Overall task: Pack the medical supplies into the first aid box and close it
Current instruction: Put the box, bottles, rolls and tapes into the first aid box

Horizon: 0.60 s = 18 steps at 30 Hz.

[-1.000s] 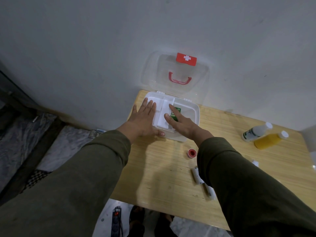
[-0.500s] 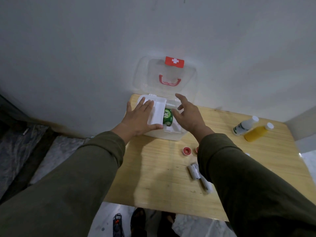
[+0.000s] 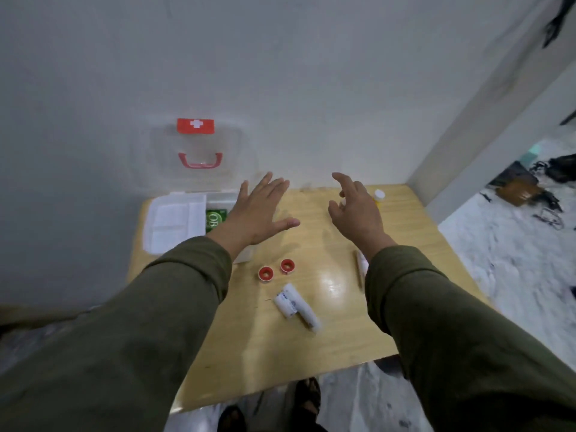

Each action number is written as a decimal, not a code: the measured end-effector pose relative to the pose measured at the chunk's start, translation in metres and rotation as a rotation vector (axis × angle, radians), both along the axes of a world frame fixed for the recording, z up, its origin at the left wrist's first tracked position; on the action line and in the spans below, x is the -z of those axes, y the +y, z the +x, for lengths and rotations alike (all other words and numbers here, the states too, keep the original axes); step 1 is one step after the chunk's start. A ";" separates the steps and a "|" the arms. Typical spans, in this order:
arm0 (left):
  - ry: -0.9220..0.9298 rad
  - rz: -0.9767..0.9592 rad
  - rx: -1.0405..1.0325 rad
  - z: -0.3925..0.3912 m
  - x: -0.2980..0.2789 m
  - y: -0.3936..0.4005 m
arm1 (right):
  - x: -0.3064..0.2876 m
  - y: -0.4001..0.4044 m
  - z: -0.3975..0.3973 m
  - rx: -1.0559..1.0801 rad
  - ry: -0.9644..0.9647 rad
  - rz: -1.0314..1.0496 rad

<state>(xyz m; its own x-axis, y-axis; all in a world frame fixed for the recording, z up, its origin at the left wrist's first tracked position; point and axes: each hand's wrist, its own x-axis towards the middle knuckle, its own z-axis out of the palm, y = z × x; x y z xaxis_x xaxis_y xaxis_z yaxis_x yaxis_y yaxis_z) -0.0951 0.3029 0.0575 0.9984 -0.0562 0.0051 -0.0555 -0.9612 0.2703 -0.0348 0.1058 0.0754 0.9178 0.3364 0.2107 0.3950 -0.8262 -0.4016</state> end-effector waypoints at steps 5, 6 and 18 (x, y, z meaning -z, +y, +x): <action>-0.033 -0.021 0.072 0.032 0.009 -0.054 | 0.007 -0.054 0.018 0.080 -0.009 -0.015; -0.031 -0.023 0.077 0.037 0.011 -0.063 | 0.010 -0.063 0.022 0.086 -0.005 -0.012; -0.048 -0.171 -0.045 0.107 0.043 -0.129 | 0.054 -0.115 0.089 0.022 0.033 0.022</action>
